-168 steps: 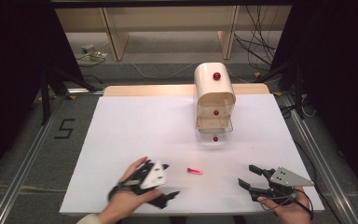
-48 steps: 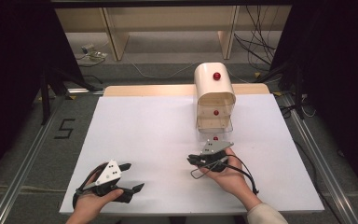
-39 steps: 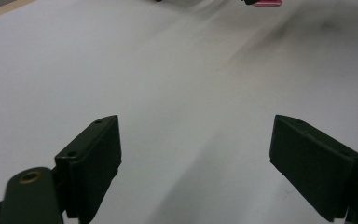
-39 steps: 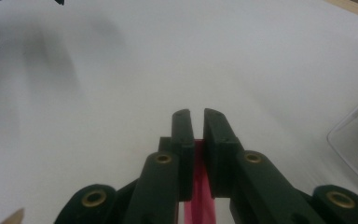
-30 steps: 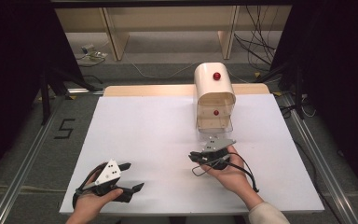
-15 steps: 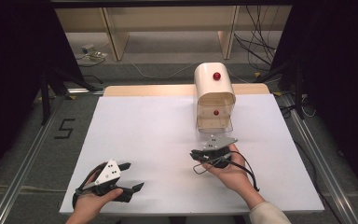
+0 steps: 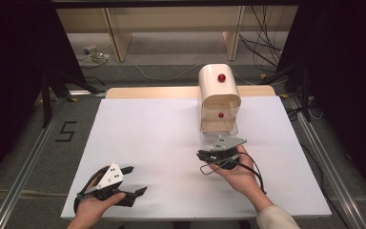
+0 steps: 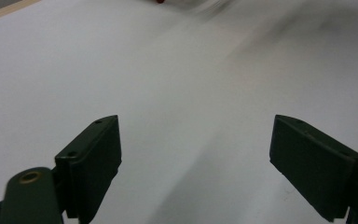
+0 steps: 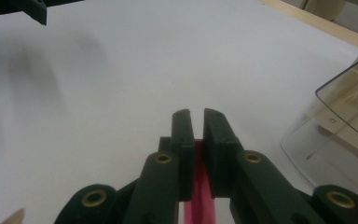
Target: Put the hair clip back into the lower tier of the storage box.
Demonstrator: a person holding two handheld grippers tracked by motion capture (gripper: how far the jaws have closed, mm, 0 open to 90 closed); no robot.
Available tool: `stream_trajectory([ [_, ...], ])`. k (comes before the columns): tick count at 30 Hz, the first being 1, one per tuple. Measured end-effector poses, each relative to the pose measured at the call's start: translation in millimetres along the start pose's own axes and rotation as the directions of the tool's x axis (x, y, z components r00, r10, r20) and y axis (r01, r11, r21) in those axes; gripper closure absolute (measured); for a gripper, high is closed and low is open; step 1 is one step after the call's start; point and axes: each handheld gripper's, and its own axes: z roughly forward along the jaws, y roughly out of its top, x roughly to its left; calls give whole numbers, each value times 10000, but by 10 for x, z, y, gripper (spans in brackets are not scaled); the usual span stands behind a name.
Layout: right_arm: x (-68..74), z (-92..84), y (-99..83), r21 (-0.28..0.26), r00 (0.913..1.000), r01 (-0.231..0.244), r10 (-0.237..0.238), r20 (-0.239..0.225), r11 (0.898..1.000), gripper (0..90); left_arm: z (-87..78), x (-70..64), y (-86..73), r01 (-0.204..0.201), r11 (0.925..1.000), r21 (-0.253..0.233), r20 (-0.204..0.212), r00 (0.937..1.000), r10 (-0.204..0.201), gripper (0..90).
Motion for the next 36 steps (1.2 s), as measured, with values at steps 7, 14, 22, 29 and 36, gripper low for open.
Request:
stream_trajectory([
  [7,-36,-36,20,-93,9999,-88,89,105,9999,839,1,1,-1,10,10000,-4,-2,10000,-10,165],
  [14,-63,-53,39,-120,9997,-113,116,195,9999,839,2,3,-4,-21,10000,25,-4,10000,21,165],
  [22,-100,-84,54,-205,9994,-171,177,300,9996,839,2,5,-5,21,10000,7,0,10000,-21,165],
  [29,-129,-103,76,-276,9990,-196,207,389,9994,839,3,5,-7,33,10000,8,4,10000,-33,165],
  [36,-163,-121,86,-301,9986,-239,253,468,9993,839,5,3,-7,16,10000,-2,9,10000,-16,165],
])
